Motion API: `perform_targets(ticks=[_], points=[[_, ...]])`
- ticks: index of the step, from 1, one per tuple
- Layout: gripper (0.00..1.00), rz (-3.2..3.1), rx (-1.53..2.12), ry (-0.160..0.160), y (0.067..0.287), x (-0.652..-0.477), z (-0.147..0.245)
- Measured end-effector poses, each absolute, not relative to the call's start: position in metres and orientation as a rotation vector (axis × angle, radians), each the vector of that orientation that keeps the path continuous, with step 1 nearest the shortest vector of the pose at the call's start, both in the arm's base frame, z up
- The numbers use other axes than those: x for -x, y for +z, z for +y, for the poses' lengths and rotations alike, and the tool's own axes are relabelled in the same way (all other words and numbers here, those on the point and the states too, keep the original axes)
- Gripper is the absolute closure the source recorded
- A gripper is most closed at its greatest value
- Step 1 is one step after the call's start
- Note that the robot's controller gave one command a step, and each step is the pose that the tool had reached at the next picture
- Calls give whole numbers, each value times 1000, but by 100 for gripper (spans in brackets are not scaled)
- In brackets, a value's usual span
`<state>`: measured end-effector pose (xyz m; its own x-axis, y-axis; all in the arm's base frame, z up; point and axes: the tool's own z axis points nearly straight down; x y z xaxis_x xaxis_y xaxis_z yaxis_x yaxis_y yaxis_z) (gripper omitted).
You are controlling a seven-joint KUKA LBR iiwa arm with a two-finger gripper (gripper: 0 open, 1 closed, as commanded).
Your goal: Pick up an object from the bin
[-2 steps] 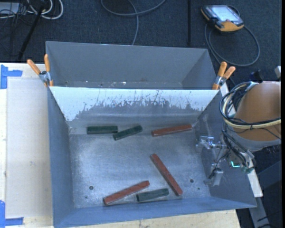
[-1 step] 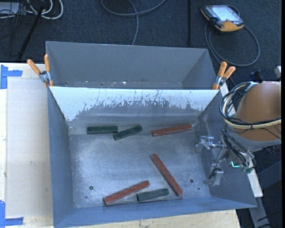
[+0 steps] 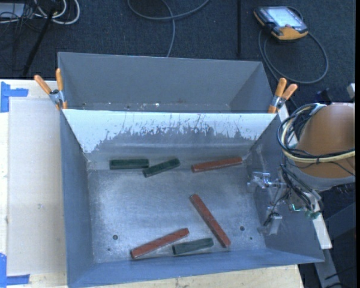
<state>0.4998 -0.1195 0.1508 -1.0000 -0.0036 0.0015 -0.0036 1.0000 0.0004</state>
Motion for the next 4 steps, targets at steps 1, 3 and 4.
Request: perform_targets(ticks=[1, 3, 4], points=[[0, -3147, -3, 4, 147, -497, -113], [0, -3113, -413, -1, 125, -485, -53], [0, -3114, -418, -2, 117, -483, -45]])
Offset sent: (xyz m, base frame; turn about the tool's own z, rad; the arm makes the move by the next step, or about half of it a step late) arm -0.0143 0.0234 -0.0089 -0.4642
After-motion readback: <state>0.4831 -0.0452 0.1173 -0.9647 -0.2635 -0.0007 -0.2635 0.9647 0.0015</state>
